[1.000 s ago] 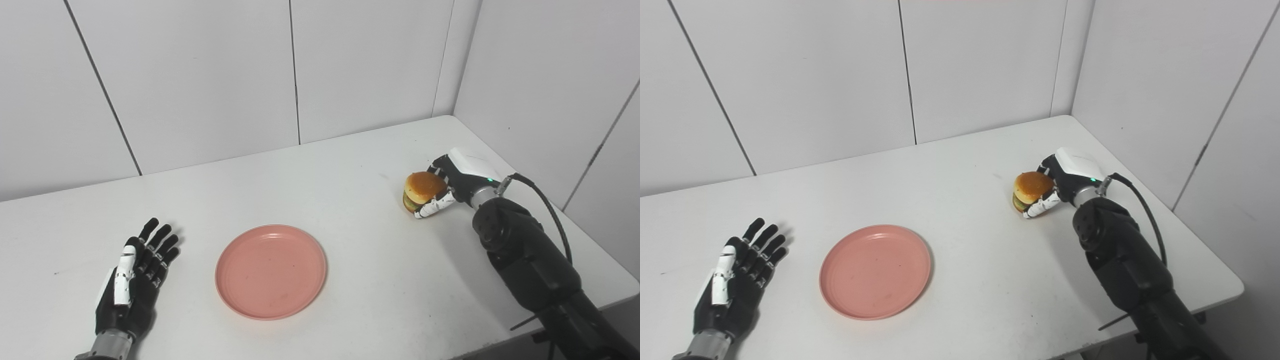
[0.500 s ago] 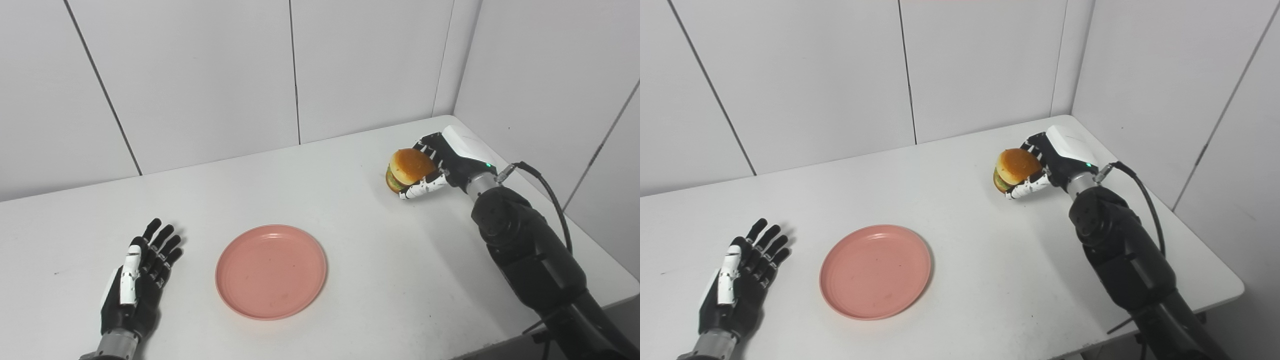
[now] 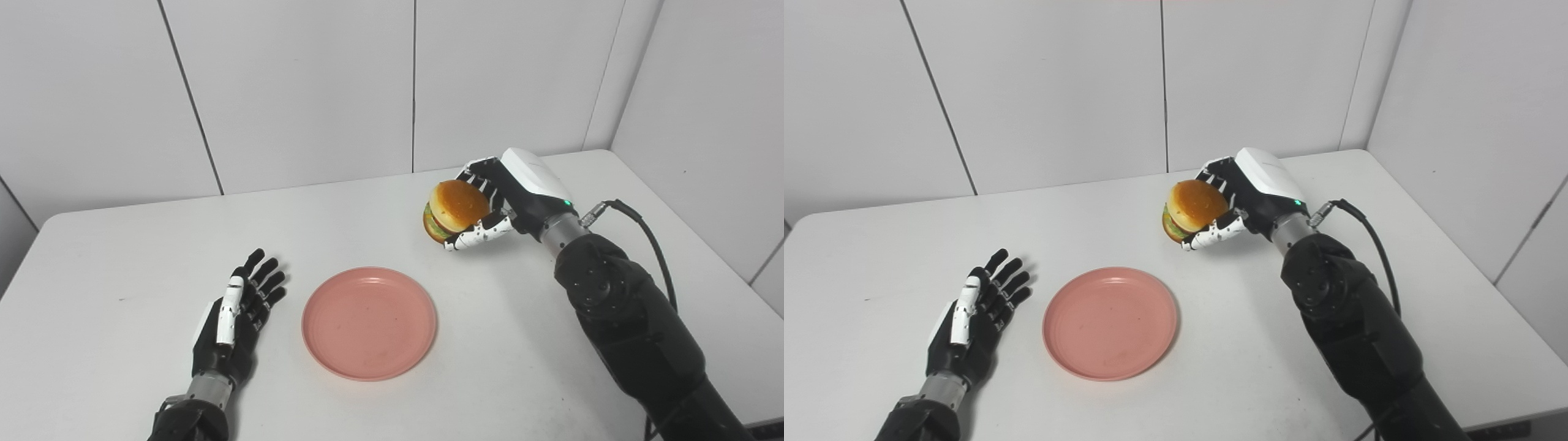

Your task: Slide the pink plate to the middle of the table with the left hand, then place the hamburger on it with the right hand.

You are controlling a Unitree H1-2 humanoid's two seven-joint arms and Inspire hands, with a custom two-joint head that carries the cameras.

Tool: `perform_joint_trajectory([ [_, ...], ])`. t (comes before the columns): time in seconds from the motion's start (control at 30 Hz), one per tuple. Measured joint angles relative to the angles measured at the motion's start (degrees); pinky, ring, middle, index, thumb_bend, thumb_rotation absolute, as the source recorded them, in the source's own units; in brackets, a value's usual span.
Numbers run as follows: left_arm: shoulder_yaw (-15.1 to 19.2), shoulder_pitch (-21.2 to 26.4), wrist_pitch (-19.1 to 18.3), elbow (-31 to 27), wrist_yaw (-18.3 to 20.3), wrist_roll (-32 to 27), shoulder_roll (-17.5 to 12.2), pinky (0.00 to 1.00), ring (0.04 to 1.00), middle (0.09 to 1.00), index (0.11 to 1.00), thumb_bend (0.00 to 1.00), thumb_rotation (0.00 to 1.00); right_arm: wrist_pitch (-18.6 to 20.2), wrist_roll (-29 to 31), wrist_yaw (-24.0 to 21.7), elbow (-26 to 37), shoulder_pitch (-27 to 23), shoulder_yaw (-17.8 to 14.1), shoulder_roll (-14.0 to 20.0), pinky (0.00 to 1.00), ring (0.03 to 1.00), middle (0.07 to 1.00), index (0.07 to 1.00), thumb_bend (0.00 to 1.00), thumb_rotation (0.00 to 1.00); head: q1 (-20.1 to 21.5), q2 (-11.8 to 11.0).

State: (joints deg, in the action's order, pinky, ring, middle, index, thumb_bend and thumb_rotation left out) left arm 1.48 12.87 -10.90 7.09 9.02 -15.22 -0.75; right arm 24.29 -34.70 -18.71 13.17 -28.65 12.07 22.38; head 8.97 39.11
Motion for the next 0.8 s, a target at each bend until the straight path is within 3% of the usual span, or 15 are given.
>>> perform_joint_trajectory([
  [0.13,-0.4,0.0,-1.4,-0.8,-1.0,1.2,0.8,0.89,0.901,0.911,0.908,0.36,1.00,0.0,0.1,-1.5,-0.1,-0.3,1.9,-2.2,0.33,0.387,0.445,0.483,0.51,0.13,-3.5,0.7],
  [0.47,-1.3,0.0,-1.8,-1.3,-2.2,3.1,2.1,0.88,0.891,0.901,0.893,0.37,1.00,-0.3,0.1,-1.9,-3.5,-1.0,6.4,-6.6,0.32,0.393,0.456,0.485,0.51,0.13,-6.6,2.0],
  [0.63,-1.8,0.0,-2.1,-1.5,-2.8,3.5,2.4,0.87,0.884,0.900,0.896,0.37,1.00,-0.3,0.2,-3.1,-3.5,-0.9,7.9,-7.0,0.28,0.336,0.406,0.483,0.51,0.13,-7.4,2.5],
  [0.8,-2.3,0.0,-2.7,-1.8,-3.3,4.3,2.7,0.87,0.884,0.901,0.897,0.37,1.00,-0.4,0.2,-3.1,-3.6,-0.2,8.8,-7.0,0.28,0.354,0.424,0.483,0.51,0.13,-7.9,2.8],
])
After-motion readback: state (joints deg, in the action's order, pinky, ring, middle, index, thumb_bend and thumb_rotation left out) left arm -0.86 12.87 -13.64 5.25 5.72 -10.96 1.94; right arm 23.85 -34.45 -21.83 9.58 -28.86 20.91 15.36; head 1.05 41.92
